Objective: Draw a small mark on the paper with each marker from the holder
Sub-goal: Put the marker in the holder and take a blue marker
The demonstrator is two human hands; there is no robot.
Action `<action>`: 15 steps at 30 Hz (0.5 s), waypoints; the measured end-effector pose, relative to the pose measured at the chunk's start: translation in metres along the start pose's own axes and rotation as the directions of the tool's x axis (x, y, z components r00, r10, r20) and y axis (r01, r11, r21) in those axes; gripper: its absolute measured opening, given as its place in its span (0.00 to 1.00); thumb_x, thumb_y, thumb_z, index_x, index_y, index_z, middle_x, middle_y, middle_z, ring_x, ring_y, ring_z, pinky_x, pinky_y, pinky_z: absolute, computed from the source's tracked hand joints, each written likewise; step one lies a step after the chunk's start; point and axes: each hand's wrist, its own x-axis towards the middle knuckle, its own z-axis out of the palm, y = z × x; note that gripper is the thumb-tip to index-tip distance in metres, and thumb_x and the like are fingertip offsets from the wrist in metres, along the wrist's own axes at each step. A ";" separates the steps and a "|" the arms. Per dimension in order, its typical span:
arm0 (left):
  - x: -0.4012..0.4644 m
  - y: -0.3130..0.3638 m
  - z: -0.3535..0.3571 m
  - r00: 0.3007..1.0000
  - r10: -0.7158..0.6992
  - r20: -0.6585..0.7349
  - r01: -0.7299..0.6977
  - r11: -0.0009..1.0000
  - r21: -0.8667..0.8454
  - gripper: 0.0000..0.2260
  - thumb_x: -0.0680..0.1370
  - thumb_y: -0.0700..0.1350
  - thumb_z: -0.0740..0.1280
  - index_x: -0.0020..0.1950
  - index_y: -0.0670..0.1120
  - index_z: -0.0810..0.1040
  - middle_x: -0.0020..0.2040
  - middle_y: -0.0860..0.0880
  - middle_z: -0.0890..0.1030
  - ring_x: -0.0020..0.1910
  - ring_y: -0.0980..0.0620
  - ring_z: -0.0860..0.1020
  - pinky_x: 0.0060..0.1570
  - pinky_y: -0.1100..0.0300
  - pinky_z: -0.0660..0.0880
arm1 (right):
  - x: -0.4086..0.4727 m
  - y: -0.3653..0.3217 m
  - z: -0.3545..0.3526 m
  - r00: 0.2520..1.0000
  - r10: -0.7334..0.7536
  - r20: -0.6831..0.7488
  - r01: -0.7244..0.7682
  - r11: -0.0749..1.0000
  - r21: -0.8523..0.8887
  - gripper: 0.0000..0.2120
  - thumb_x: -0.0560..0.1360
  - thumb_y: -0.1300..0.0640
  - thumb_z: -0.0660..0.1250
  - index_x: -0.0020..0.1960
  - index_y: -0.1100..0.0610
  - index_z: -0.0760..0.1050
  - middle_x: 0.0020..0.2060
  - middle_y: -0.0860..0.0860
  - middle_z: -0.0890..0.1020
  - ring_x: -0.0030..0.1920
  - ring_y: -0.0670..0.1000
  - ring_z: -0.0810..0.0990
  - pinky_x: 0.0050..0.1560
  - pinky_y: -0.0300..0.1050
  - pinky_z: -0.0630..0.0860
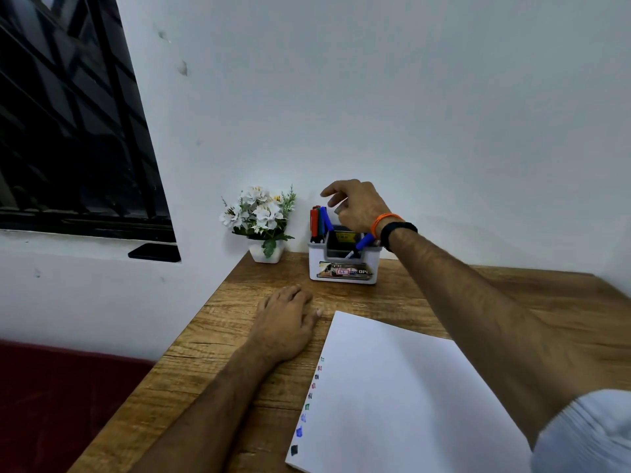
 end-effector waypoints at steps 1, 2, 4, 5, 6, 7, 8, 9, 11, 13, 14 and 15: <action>0.000 0.000 0.000 1.000 -0.001 0.002 0.001 1.000 0.001 0.24 0.82 0.60 0.53 0.75 0.52 0.64 0.78 0.50 0.61 0.77 0.50 0.57 0.74 0.47 0.52 | 0.002 0.003 -0.002 0.999 0.019 -0.034 -0.018 1.000 0.024 0.22 0.70 0.70 0.65 0.59 0.53 0.79 0.49 0.50 0.84 0.48 0.51 0.83 0.56 0.50 0.80; 0.000 0.000 0.001 1.000 0.000 0.001 0.000 1.000 0.000 0.24 0.82 0.60 0.52 0.75 0.52 0.64 0.78 0.50 0.61 0.77 0.50 0.57 0.74 0.47 0.52 | 0.004 0.006 -0.004 0.998 0.039 -0.054 -0.038 0.999 0.030 0.19 0.71 0.69 0.66 0.58 0.54 0.80 0.48 0.51 0.84 0.48 0.51 0.83 0.55 0.50 0.80; 0.000 0.000 0.001 1.000 0.002 -0.003 -0.002 1.000 0.001 0.24 0.82 0.60 0.52 0.75 0.52 0.64 0.78 0.50 0.60 0.77 0.50 0.57 0.74 0.48 0.51 | 0.009 0.012 -0.005 0.997 0.061 -0.051 -0.062 0.998 -0.023 0.13 0.72 0.65 0.69 0.54 0.54 0.81 0.47 0.51 0.84 0.48 0.51 0.83 0.56 0.51 0.80; 0.000 0.000 0.001 1.000 0.002 -0.003 -0.002 1.000 0.002 0.24 0.82 0.60 0.52 0.75 0.52 0.64 0.78 0.50 0.60 0.77 0.50 0.57 0.74 0.48 0.51 | 0.011 0.014 -0.005 0.997 0.069 -0.029 -0.071 0.995 -0.064 0.10 0.72 0.62 0.71 0.53 0.54 0.81 0.46 0.51 0.84 0.49 0.52 0.82 0.56 0.51 0.80; 0.001 0.000 0.001 1.000 0.003 -0.005 -0.003 1.000 0.004 0.24 0.82 0.60 0.52 0.75 0.52 0.64 0.78 0.50 0.61 0.77 0.50 0.57 0.74 0.48 0.51 | 0.012 0.015 -0.005 0.997 0.078 -0.003 -0.078 0.992 -0.099 0.10 0.72 0.60 0.72 0.52 0.53 0.81 0.45 0.51 0.85 0.49 0.52 0.82 0.57 0.52 0.79; 0.001 0.000 0.001 1.000 0.003 -0.006 -0.003 1.000 0.005 0.24 0.82 0.60 0.52 0.75 0.52 0.64 0.78 0.50 0.61 0.76 0.50 0.57 0.74 0.48 0.51 | 0.013 0.015 -0.004 0.996 0.084 0.020 -0.080 0.988 -0.129 0.10 0.71 0.58 0.74 0.53 0.53 0.81 0.45 0.51 0.85 0.50 0.52 0.82 0.57 0.52 0.79; 0.001 -0.001 0.001 1.000 0.003 -0.008 -0.003 1.000 0.005 0.24 0.82 0.60 0.52 0.75 0.52 0.64 0.78 0.50 0.61 0.76 0.50 0.57 0.74 0.48 0.51 | 0.014 0.015 -0.002 0.996 0.087 0.037 -0.080 0.985 -0.152 0.11 0.71 0.56 0.74 0.53 0.53 0.81 0.46 0.51 0.85 0.51 0.52 0.82 0.57 0.52 0.79; 0.002 -0.001 0.002 1.000 0.004 -0.009 -0.003 1.000 0.004 0.24 0.82 0.60 0.52 0.75 0.52 0.64 0.78 0.50 0.61 0.76 0.50 0.57 0.74 0.48 0.51 | 0.016 0.014 0.000 0.995 0.086 0.045 -0.077 0.982 -0.173 0.12 0.71 0.55 0.75 0.54 0.53 0.80 0.47 0.51 0.85 0.51 0.52 0.82 0.56 0.52 0.79; 0.002 -0.001 0.002 1.000 0.005 -0.014 -0.005 1.000 0.004 0.24 0.82 0.60 0.52 0.74 0.52 0.64 0.78 0.50 0.61 0.76 0.50 0.58 0.74 0.48 0.51 | 0.019 0.011 0.005 0.995 0.085 0.054 -0.072 0.976 -0.206 0.14 0.71 0.51 0.75 0.55 0.52 0.80 0.50 0.52 0.84 0.53 0.54 0.81 0.56 0.53 0.79; 0.002 -0.002 0.004 1.000 0.007 -0.022 -0.007 1.000 0.004 0.23 0.82 0.60 0.53 0.74 0.52 0.64 0.78 0.51 0.61 0.76 0.51 0.58 0.74 0.48 0.51 | 0.023 0.007 0.008 0.994 0.085 0.068 -0.066 0.967 -0.247 0.16 0.71 0.49 0.75 0.56 0.53 0.81 0.52 0.54 0.83 0.53 0.55 0.81 0.55 0.52 0.79; 0.002 -0.002 0.004 1.000 0.007 -0.024 -0.007 1.000 0.005 0.23 0.82 0.60 0.53 0.74 0.52 0.65 0.77 0.51 0.61 0.76 0.51 0.57 0.74 0.48 0.51 | 0.025 0.005 0.009 0.994 0.084 0.073 -0.061 0.961 -0.269 0.16 0.71 0.48 0.75 0.56 0.54 0.81 0.53 0.54 0.83 0.53 0.55 0.81 0.54 0.52 0.80; 0.002 -0.002 0.004 1.000 0.008 -0.027 -0.008 1.000 0.004 0.23 0.82 0.60 0.53 0.74 0.52 0.65 0.77 0.51 0.61 0.76 0.51 0.57 0.74 0.48 0.51 | 0.026 0.003 0.010 0.993 0.085 0.078 -0.059 0.955 -0.291 0.16 0.71 0.49 0.74 0.56 0.54 0.82 0.53 0.55 0.83 0.53 0.56 0.81 0.54 0.52 0.80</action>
